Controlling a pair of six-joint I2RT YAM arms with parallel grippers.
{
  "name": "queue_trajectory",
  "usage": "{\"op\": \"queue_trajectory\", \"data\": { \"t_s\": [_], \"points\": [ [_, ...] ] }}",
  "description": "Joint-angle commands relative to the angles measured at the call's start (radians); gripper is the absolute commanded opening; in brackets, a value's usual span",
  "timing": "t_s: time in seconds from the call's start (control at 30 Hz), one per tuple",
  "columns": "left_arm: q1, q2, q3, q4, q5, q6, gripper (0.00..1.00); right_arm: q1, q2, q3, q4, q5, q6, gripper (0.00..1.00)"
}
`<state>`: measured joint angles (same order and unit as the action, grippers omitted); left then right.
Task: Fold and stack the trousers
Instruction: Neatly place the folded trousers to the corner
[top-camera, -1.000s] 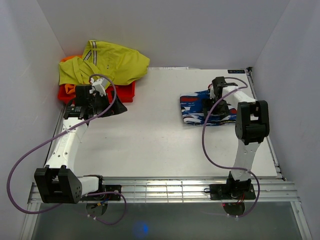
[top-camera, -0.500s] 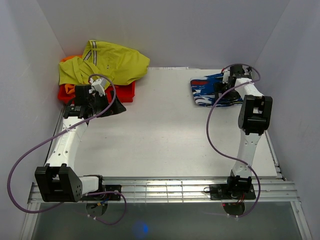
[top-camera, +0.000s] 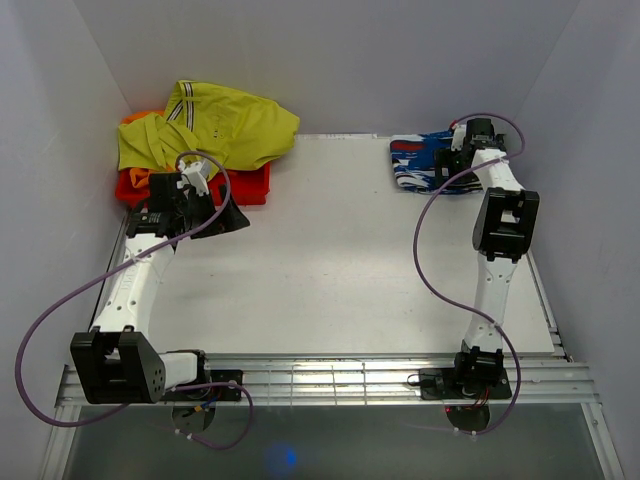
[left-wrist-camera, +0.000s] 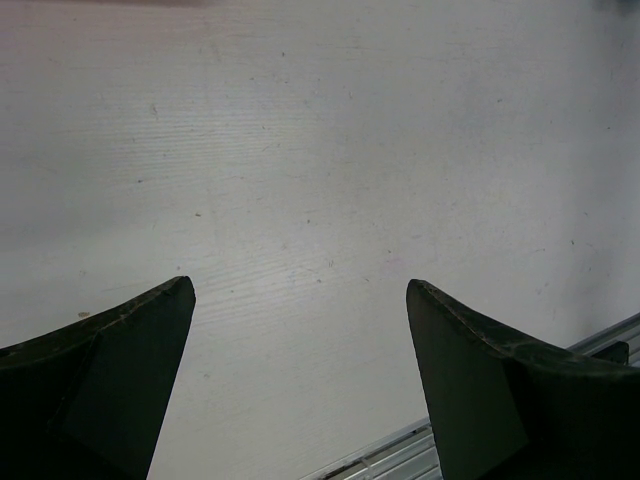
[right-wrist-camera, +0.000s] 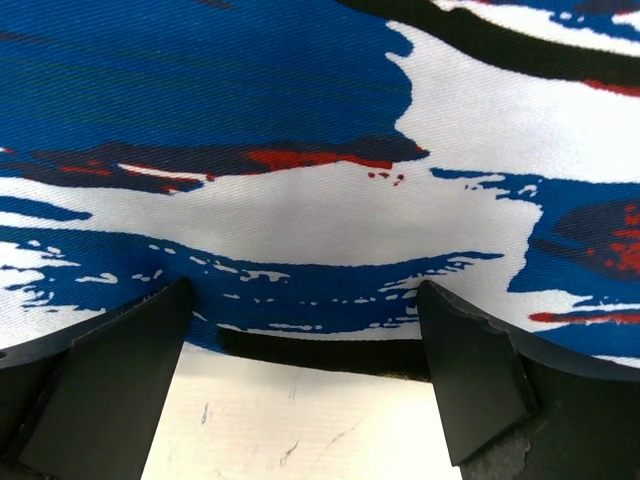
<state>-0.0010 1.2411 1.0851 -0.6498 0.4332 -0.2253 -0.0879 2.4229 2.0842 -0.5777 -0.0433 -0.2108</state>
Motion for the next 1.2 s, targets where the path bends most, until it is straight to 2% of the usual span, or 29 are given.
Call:
{"op": "queue_trajectory", "data": {
  "t_s": [0.0, 0.23, 0.27, 0.37, 0.6, 0.83, 0.93, 1.03, 1.07, 1.17],
  "points": [
    [0.033, -0.02, -0.008, -0.008, 0.001, 0.009, 0.98, -0.01, 0.11, 0.028, -0.005, 0.082, -0.042, 0.98],
    [0.042, -0.017, -0.004, -0.011, 0.007, 0.017, 0.98, -0.01, 0.107, 0.06, 0.002, 0.091, -0.038, 0.93],
    [0.045, -0.02, 0.007, -0.014, 0.013, 0.023, 0.98, -0.01, 0.05, 0.036, 0.01, 0.086, -0.035, 0.9],
    [0.052, -0.028, 0.018, -0.013, 0.027, 0.03, 0.98, -0.01, 0.001, 0.017, 0.019, 0.076, -0.033, 0.9],
    [0.082, -0.055, 0.05, -0.048, 0.059, 0.089, 0.98, -0.009, -0.326, -0.055, 0.038, -0.001, -0.012, 0.9],
    [0.096, -0.04, 0.102, -0.125, 0.047, 0.145, 0.98, -0.01, -0.631, -0.156, -0.03, -0.124, -0.051, 0.9],
    [0.096, -0.035, 0.134, -0.178, 0.059, 0.185, 0.98, -0.009, -0.783, -0.3, -0.065, -0.133, -0.076, 0.9],
    [0.098, -0.071, 0.118, -0.2, 0.053, 0.253, 0.98, -0.009, -0.951, -0.565, -0.074, -0.124, -0.187, 0.9],
    [0.098, -0.084, 0.104, -0.2, 0.05, 0.268, 0.98, -0.01, -1.048, -0.73, -0.062, -0.101, -0.209, 0.9],
    [0.098, -0.14, 0.049, -0.217, 0.027, 0.329, 0.98, -0.01, -1.215, -0.9, -0.097, -0.064, -0.318, 0.9]
  ]
}}
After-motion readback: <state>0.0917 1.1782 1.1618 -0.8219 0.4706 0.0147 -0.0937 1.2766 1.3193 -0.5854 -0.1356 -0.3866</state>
